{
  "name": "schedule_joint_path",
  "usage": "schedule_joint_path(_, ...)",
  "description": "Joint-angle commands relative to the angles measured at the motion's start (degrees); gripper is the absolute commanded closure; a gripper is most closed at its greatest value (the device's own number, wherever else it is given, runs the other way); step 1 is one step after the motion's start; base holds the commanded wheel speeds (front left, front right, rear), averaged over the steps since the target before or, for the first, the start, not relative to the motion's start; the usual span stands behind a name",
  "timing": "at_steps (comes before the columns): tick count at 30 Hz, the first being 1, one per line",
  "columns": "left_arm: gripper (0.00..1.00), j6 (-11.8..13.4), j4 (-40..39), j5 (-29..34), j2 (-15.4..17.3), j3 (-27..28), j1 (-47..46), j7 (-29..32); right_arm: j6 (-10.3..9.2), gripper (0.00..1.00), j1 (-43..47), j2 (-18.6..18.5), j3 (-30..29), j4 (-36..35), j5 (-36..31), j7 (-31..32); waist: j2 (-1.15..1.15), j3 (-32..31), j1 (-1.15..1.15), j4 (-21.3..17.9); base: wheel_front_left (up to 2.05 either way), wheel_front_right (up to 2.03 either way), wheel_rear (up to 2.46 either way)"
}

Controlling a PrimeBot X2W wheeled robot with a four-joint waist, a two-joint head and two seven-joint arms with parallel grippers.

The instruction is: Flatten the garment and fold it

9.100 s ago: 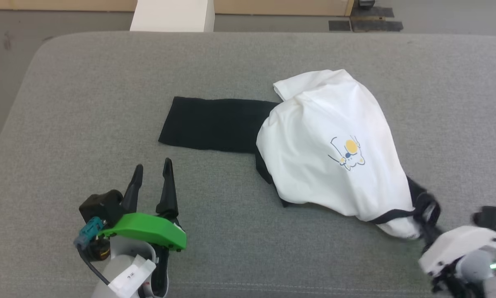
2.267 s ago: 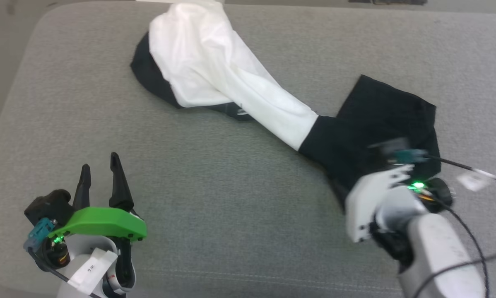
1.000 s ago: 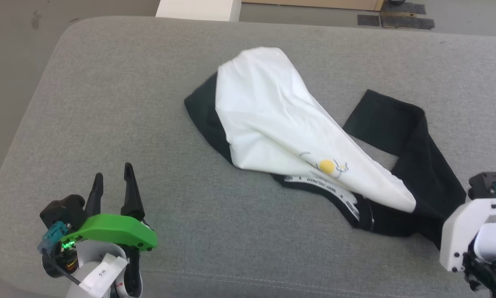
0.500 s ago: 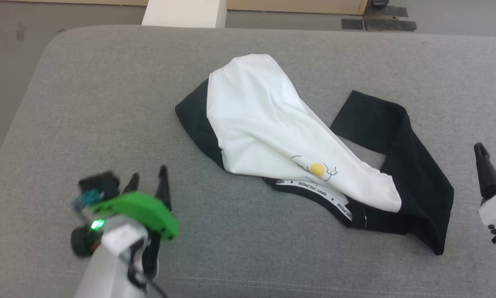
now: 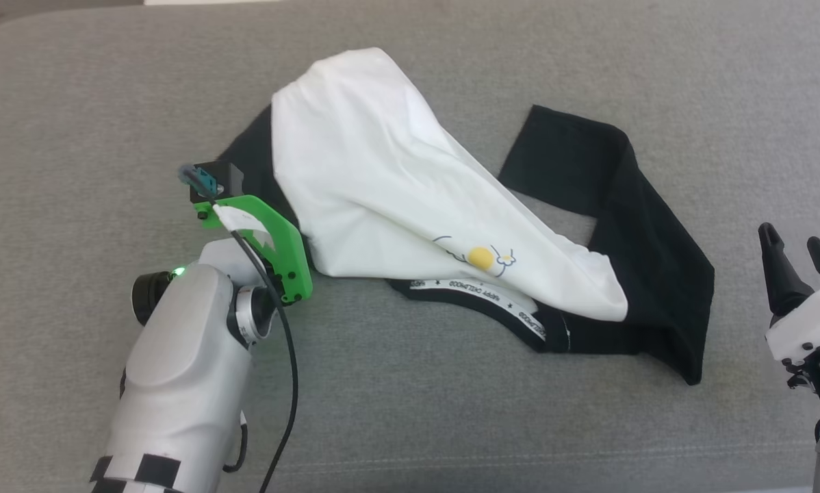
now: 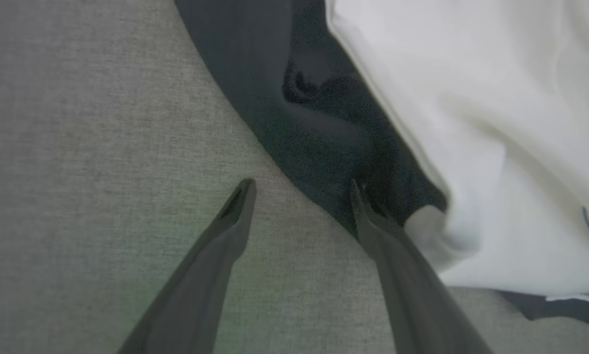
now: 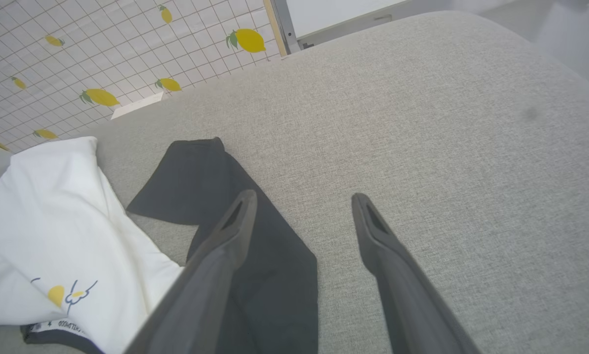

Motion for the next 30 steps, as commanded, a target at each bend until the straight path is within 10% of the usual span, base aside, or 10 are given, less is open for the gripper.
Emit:
schedule_joint_path(1,0.0,0.23,1.1,0.42,0.49,-0.37,-1.09,0.74,-0.08,0.0,-0.72,0.03,-0.06,0.46,0.01,-0.67,0.0,2.56,0.0,-2.49,0.0,0.0,0.0)
schedule_joint_path(6,0.0,-0.41,3.97,0.82,0.67,-1.85,-1.93,2.89,-0.08,0.0,-0.97,0.03,-0.13,1.3,0.36,-1.71,0.0,3.36,0.0,-2.93,0.0,0.0,0.0)
schedule_joint_path(9,1.0,-1.56,5.03,0.32,0.43,-2.53,-2.04,4.42,-0.08,0.0,-1.37,0.03,-0.18,1.88,0.41,-2.21,0.0,3.58,0.0,-2.72,0.0,0.0,0.0)
schedule_joint_path(21,1.0,-3.67,-2.9,-4.92,2.16,1.8,-0.41,2.56,-0.08,0.0,-0.31,0.04,-1.12,4.0,-2.26,-3.04,0.0,-0.54,0.0,4.8,0.0,0.0,0.0)
schedule_joint_path(30,1.0,2.34,-18.89,-5.45,10.43,5.56,8.34,12.0,-0.08,0.0,0.28,0.04,0.63,5.73,-2.44,-2.98,0.0,-4.1,0.0,10.56,0.0,0.0,0.0)
